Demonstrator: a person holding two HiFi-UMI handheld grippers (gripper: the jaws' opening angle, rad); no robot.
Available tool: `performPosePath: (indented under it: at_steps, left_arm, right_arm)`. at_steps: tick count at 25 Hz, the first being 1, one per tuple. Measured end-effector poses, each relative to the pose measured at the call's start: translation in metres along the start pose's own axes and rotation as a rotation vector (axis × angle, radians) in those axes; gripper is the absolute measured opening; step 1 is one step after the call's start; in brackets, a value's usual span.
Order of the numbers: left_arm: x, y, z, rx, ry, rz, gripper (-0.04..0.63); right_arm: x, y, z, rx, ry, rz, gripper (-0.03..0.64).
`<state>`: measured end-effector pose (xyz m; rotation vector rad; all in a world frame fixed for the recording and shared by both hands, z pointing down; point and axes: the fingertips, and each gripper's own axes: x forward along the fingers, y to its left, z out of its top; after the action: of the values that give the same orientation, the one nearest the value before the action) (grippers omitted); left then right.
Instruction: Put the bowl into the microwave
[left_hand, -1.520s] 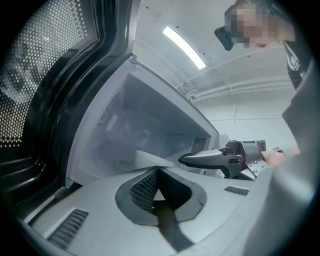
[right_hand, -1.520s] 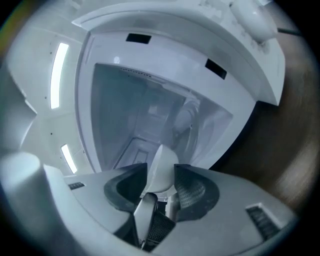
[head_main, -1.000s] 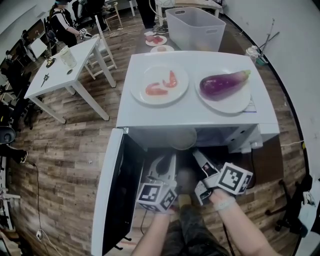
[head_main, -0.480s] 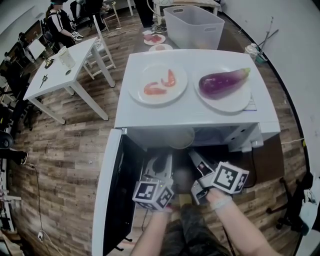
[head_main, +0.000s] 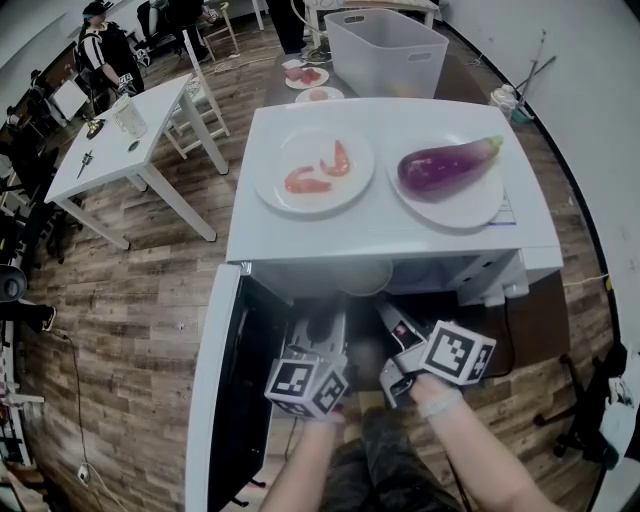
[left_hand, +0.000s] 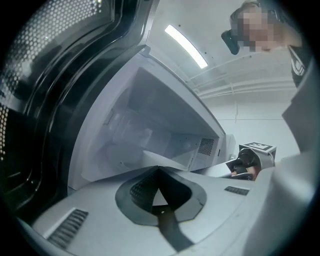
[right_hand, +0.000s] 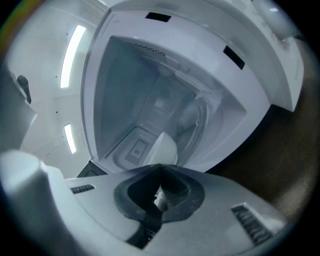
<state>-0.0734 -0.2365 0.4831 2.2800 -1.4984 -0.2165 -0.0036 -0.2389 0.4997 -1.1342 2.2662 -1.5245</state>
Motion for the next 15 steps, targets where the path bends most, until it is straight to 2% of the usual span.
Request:
performPosePath:
  at_steps: [15]
  left_arm:
    - [0.016,0.001,-0.001,-0.002,0.010,-0.010,0.002]
  right_arm:
    - [0.006,-0.005,0.010,0.025,-0.012,0.003,0.003]
